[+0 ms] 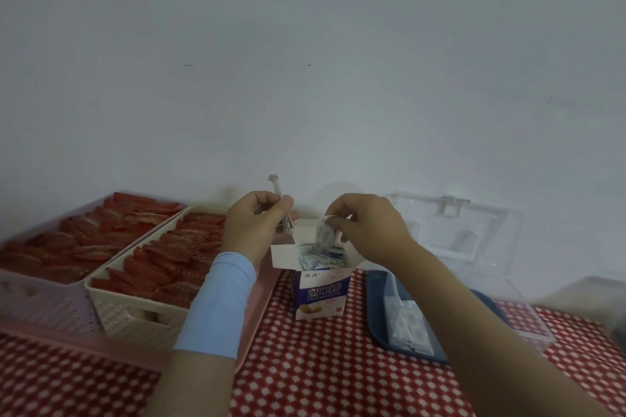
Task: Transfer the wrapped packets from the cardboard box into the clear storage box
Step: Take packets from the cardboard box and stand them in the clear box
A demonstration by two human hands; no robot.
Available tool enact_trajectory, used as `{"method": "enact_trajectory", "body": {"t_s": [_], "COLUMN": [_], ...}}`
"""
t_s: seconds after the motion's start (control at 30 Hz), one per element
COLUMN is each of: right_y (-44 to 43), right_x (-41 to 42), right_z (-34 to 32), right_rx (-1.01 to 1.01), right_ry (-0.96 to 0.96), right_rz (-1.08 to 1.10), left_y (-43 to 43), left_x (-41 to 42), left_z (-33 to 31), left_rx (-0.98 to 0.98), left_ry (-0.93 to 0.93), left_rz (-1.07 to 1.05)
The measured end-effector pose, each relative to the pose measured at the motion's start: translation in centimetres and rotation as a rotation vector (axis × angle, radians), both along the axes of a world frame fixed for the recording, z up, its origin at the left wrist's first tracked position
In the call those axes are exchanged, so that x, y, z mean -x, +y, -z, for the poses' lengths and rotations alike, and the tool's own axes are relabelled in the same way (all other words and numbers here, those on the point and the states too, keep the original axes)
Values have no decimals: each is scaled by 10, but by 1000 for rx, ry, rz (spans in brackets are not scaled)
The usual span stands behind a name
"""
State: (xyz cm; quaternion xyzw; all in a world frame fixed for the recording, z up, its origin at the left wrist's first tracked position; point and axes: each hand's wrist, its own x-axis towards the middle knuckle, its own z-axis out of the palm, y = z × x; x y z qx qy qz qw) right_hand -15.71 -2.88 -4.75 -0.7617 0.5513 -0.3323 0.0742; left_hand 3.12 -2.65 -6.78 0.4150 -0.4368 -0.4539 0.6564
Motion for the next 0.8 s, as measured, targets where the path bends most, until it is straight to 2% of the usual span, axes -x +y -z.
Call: {"method": "enact_trajectory", "body": {"t_s": [0.1,0.4,0.63,0.8], "right_y": [1,10,21,27], "right_x": [3,13,5,4], "right_z": [-1,-27,-32,-24], "right_rx": [-47,-78,-80,-68], "right_ry": [21,-437,-572,-624], "right_rz": [27,-180,-265,-225], "left_y": [-2,2,23,27], "left_x": [-2,0,13,30], "left_z": [1,-2,-10,-9], "left_rx": [0,-7,-89,-110], "left_ry": [8,-20,166,263], "left_rz": [-7,21,603,671]}}
